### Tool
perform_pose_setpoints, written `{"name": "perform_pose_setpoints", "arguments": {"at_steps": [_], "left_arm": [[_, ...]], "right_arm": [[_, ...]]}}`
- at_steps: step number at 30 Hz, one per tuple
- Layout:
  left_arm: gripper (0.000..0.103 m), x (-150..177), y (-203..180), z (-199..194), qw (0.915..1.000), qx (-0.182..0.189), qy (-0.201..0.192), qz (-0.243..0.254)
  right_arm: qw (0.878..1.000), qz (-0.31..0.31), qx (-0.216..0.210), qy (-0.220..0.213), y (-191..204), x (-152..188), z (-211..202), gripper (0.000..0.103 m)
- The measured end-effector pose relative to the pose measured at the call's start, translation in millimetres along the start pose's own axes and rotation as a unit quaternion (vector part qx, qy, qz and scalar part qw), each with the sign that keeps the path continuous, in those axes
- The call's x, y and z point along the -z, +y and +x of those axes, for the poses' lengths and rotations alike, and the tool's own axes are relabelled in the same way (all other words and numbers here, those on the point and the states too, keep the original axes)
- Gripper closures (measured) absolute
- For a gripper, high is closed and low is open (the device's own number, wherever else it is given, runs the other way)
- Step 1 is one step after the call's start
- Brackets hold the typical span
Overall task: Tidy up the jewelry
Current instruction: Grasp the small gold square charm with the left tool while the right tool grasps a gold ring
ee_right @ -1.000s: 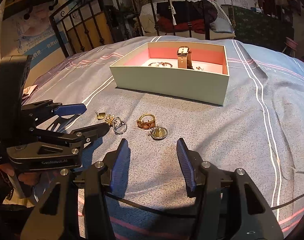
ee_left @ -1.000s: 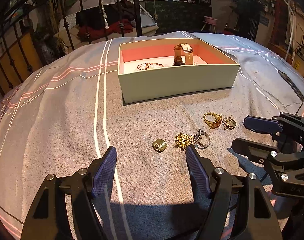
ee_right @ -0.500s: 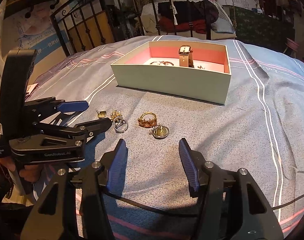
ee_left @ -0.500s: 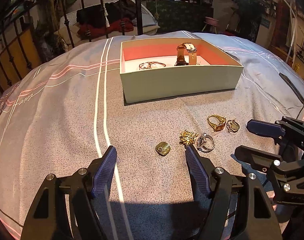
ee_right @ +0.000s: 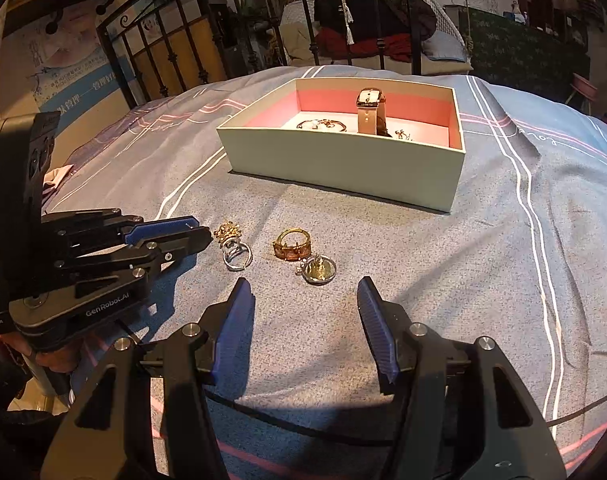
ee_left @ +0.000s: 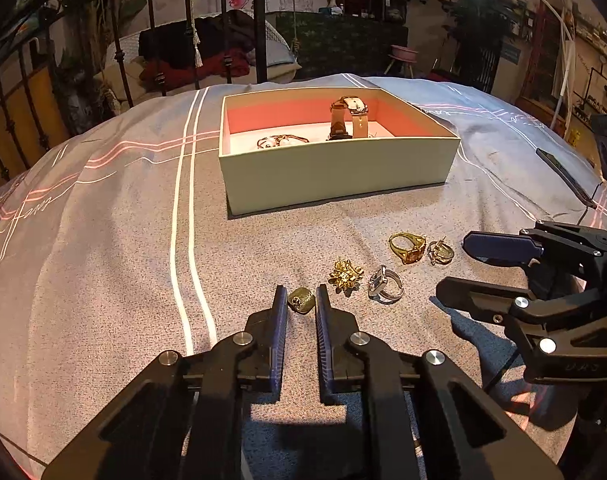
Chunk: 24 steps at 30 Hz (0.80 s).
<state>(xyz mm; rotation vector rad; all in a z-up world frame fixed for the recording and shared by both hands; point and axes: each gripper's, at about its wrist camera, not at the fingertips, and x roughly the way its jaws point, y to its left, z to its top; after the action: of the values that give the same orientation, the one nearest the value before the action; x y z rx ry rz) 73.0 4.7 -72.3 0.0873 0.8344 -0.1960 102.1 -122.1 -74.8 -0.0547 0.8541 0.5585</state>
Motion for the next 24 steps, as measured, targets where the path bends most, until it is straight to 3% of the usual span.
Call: {"name": "perform_pose_setpoints", "arguments": {"at_steps": [6, 8, 10, 11, 19, 24], "left_arm": [[0.089, 0, 1, 0, 1.0000, 0.000, 0.000, -0.004], [0.089, 0, 1, 0, 1.0000, 0.000, 0.000, -0.004], [0.089, 1, 1, 0, 1.0000, 0.000, 0.000, -0.005], [0.089, 1, 1, 0, 1.0000, 0.000, 0.000, -0.006], [0.088, 1, 2, 0, 1.0000, 0.001, 0.000, -0.008], [0.088, 1, 2, 0, 1.0000, 0.001, -0.001, -0.007]], "right_arm": [[0.999, -0.030, 0.022, 0.013, 9, -7, 12, 0.048], [0.999, -0.030, 0.023, 0.015, 8, -9, 14, 0.055], [0.999, -0.029, 0.020, 0.016, 6, -11, 15, 0.074], [0.999, -0.030, 0.017, 0.017, 6, -11, 15, 0.078], [0.999, -0.038, 0.017, 0.000, 10, -6, 8, 0.079], [0.998, -0.046, 0.024, -0.047, 14, -2, -8, 0.079]]}}
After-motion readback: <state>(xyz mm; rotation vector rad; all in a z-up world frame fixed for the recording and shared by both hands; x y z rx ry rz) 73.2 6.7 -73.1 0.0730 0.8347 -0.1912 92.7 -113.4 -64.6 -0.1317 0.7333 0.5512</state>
